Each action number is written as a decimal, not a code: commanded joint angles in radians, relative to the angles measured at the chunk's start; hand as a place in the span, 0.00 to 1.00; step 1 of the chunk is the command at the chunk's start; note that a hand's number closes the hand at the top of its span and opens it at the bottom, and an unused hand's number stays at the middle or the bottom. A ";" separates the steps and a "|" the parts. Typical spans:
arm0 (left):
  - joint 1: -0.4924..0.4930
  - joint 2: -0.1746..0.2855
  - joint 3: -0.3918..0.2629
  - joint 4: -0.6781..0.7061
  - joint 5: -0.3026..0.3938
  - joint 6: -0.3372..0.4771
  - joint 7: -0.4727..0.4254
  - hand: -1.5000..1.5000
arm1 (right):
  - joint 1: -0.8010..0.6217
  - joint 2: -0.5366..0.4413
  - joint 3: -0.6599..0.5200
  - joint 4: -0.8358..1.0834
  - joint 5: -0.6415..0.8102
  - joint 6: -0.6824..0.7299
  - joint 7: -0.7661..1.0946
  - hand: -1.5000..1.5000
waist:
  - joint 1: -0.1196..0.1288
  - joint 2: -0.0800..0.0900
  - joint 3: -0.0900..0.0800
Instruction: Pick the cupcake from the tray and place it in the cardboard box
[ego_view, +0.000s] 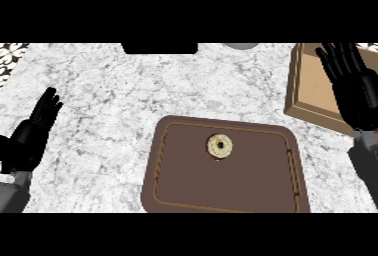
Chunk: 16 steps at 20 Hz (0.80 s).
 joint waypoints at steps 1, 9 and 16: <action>-0.092 -0.049 -0.027 0.050 -0.063 -0.026 -0.003 0.50 | -0.079 -0.018 -0.043 0.069 -0.012 0.108 -0.029 0.00 | 0.016 0.004 0.007; -0.177 0.000 -0.150 -0.102 -0.154 -0.124 -0.018 0.50 | -0.302 -0.213 0.077 0.058 0.098 0.424 -0.048 0.00 | 0.039 0.011 0.007; -0.154 -0.018 -0.158 -0.135 -0.186 -0.115 -0.001 0.50 | -0.255 -0.173 0.180 0.140 0.411 0.474 -0.505 0.00 | 0.046 0.009 0.009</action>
